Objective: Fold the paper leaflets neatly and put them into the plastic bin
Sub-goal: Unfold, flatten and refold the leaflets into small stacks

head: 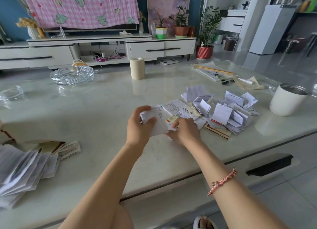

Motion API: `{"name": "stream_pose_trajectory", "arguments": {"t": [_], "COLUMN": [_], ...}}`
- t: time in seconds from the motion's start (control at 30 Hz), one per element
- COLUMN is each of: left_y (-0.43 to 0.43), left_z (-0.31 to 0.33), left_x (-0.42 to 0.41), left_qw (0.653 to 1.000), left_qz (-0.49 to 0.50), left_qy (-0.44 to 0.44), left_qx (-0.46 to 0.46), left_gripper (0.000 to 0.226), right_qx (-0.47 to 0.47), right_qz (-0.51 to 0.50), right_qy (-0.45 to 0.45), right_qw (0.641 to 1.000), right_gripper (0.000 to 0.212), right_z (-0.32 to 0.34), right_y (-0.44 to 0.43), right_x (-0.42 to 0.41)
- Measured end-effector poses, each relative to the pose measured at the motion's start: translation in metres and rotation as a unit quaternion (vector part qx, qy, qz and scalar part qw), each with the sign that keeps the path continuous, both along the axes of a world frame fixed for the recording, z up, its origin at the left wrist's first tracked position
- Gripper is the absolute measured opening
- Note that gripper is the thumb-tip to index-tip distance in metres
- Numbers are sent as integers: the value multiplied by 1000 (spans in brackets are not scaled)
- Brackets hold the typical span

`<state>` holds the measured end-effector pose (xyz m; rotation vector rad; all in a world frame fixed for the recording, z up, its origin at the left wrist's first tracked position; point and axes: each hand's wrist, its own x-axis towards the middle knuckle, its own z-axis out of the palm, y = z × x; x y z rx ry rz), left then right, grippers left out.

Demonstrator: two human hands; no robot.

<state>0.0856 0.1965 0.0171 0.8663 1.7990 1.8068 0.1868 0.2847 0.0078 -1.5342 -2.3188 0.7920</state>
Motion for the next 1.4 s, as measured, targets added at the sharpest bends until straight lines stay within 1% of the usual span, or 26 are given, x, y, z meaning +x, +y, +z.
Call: {"name": "stream_pose_trajectory", "arguments": {"t": [0.03,0.1,0.13,0.17,0.2,0.3,0.37,0.43,0.5,0.57,0.6,0.67,0.73,0.77,0.83,0.9,0.97,1.03,1.23,1.33,1.4], "left_y": [0,0,0,0,1,1,2,3,3,4,4,4,4,4,4,3,1,1,2,2,1], "left_z": [0,1,2,3,3,5,5,4,4,5,5,5,5,5,6,7,8,8,11,13,15], "left_x": [1,3,4,5,5,8,9,10,10,10,9,9,11,12,15,18,19,20,24,25,26], "left_qw": [1000,1000,1000,1000,999,999,999,999,998,998,998,998,998,999,999,999,999,998,998,997,996], "left_qz": [-2,-9,-10,-7,0,21,22,29,40,46,45,40,36,33,22,1,-12,-15,-24,-27,-30], "left_qy": [8,20,23,26,29,36,34,35,36,34,31,27,27,26,24,27,38,47,54,61,63], "left_qx": [0,4,8,14,19,25,23,19,21,26,28,31,32,33,36,34,29,24,33,44,55], "left_gripper": [31,31,31,31,30,26,26,25,25,25,25,26,28,29,30,28,26,24,25,29,30], "right_qx": [1,-1,-4,-14,-23,-25,-18,-10,11,51,58,25,-33,-42,-10,33,49,42,2,1,2], "right_qz": [-3,-9,-9,-9,-8,-7,-14,-25,-47,-71,-81,-74,-46,-30,-15,-29,-54,-75,-83,-88,-93], "right_qy": [5,7,5,2,-4,-10,18,67,146,239,294,396,441,439,415,397,400,417,455,455,447], "right_qw": [1000,1000,1000,1000,1000,1000,1000,997,988,967,951,915,896,897,909,917,914,905,887,886,890], "right_gripper": [34,20,25,36,43,43,41,39,31,22,24,31,30,28,26,22,16,18,14,7,11], "right_z": [0,-1,-1,0,1,0,-1,2,11,25,32,42,45,43,36,30,28,28,31,33,33], "right_y": [-1,1,3,4,6,12,13,13,13,14,13,8,-1,-5,-9,-8,-8,-9,-15,-15,-12], "right_x": [0,1,1,2,3,3,3,4,7,14,18,27,32,32,27,23,21,21,21,21,22]}}
